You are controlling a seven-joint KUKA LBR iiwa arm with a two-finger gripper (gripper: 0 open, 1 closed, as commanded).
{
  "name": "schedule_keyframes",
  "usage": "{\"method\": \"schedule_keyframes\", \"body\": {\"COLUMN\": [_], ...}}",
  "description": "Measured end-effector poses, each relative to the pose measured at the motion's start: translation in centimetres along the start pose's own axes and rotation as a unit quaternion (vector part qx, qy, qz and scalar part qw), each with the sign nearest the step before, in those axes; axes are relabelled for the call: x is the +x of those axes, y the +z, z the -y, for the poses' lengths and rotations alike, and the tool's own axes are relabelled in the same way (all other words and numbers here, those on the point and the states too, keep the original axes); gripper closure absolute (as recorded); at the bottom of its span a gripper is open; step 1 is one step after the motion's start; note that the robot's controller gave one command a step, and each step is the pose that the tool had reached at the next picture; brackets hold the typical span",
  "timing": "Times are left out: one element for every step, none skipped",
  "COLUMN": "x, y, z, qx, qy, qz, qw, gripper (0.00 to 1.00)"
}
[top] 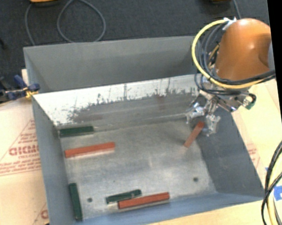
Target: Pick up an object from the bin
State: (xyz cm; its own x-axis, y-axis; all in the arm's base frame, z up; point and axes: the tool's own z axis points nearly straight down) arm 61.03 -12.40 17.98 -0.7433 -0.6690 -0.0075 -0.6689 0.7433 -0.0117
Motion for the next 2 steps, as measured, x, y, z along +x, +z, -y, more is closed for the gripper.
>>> {"method": "schedule_keyframes", "body": {"x": [-3.3,-4.3], "y": [-7.8,-7.5], "z": [0.0,-1.0], "qx": [0.0,-0.003], "qy": [0.004,-0.062], "qz": [0.0013,-0.0008], "qw": [1.0,0.9981], "gripper": [1.0,1.0]}}
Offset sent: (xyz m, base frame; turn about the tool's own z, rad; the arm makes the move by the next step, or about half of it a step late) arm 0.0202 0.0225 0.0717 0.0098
